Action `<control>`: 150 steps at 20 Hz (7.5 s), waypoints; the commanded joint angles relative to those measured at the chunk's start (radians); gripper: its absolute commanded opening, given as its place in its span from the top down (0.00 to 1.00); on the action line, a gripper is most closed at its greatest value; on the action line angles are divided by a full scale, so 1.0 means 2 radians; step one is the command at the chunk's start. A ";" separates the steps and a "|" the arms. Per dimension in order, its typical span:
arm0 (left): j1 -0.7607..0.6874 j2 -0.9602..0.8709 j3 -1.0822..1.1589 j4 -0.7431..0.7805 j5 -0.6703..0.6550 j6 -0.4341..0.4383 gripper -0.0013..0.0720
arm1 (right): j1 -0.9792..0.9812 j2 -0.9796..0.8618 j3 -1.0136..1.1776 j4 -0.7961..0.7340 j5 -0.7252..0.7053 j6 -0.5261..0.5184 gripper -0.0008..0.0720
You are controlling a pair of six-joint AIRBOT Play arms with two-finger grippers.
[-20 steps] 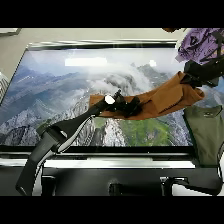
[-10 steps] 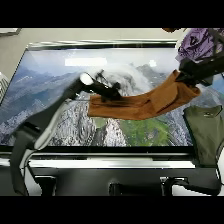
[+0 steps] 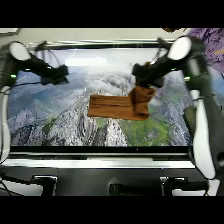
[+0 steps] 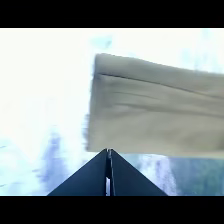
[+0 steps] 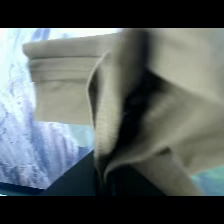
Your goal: Fold the clothes and pants, and hang the long-sleeved shirts on hangers.
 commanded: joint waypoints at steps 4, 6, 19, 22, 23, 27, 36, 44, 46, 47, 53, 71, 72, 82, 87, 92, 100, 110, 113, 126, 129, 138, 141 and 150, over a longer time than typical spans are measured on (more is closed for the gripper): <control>0.064 0.045 0.000 0.021 -0.023 0.003 0.96 | 0.085 -0.083 0.000 0.024 -0.101 0.056 0.96; 0.068 0.045 0.000 0.021 -0.023 0.005 0.96 | 0.090 -0.101 0.000 0.044 -0.117 0.059 0.96; 0.069 0.043 0.000 0.021 -0.023 0.005 0.96 | 0.090 -0.142 0.001 0.142 -0.211 0.037 0.52; 0.068 0.043 0.000 0.021 -0.023 0.004 0.96 | 0.089 -0.134 0.001 0.215 -0.235 -0.037 0.43; 0.068 0.043 0.000 0.021 -0.022 0.003 0.96 | 0.089 -0.126 0.001 0.219 -0.238 -0.041 0.31; 0.068 0.043 0.000 0.021 -0.022 -0.001 0.96 | 0.051 -0.082 0.002 0.223 -0.219 -0.058 0.24; 0.069 0.043 0.000 0.021 -0.022 -0.001 0.96 | -0.235 -0.037 -0.063 0.235 -0.013 -0.229 0.23; 0.069 0.043 0.000 0.021 -0.022 0.000 0.96 | -0.278 -0.076 -0.313 0.353 -0.083 -0.380 0.25; 0.069 0.043 0.000 0.021 -0.022 0.001 0.96 | -0.266 -0.101 -0.318 0.359 -0.090 -0.395 0.26; 0.069 0.043 0.000 0.021 -0.022 0.001 0.96 | -0.256 -0.111 -0.318 0.362 -0.097 -0.399 0.26; 0.068 0.043 0.000 0.021 -0.022 0.001 0.96 | -0.205 -0.142 -0.318 0.370 -0.153 -0.396 0.45; 0.064 0.043 0.000 0.021 -0.022 0.001 0.96 | -0.338 -0.045 -0.048 0.208 -0.070 -0.221 0.96; 0.064 0.043 0.000 0.021 -0.022 0.001 0.96 | -0.353 -0.040 -0.036 0.198 -0.068 -0.209 0.96; 0.064 0.043 0.000 0.002 -0.023 -0.001 0.96 | -0.468 0.015 0.009 0.096 -0.058 -0.112 0.96; 0.059 0.043 0.000 -0.005 -0.023 -0.001 0.96 | -0.486 0.034 0.009 0.001 -0.051 -0.052 0.96; 0.052 0.043 0.000 -0.005 -0.023 0.000 0.96 | -0.485 0.042 0.009 -0.101 -0.026 0.025 0.96; 0.052 0.043 0.000 -0.005 -0.037 0.001 0.96 | -0.485 0.047 0.006 -0.202 0.126 0.014 0.96; 0.052 0.043 0.000 -0.006 -0.049 0.001 0.96 | -0.485 0.169 -0.297 -0.280 0.076 -0.007 0.95; 0.052 0.043 0.000 -0.005 -0.049 0.001 0.96 | -0.485 0.193 -0.361 -0.293 0.061 -0.003 0.95; 0.052 0.043 0.000 -0.005 -0.049 0.001 0.96 | -0.485 0.194 -0.447 -0.358 0.091 0.001 0.95; 0.052 0.043 0.000 -0.005 -0.049 0.001 0.96 | -0.485 0.194 -0.458 -0.396 0.082 0.001 0.82; 0.053 0.048 0.000 -0.005 -0.068 0.061 0.96 | -0.456 0.208 -0.305 -0.106 -0.127 -0.111 0.79; 0.046 0.071 -0.001 -0.005 -0.063 0.089 0.96 | -0.338 0.220 -0.287 -0.037 -0.169 -0.177 0.95; -0.064 0.261 -0.258 0.070 0.056 0.077 0.96 | 0.044 0.218 -0.335 -0.118 -0.146 -0.156 0.95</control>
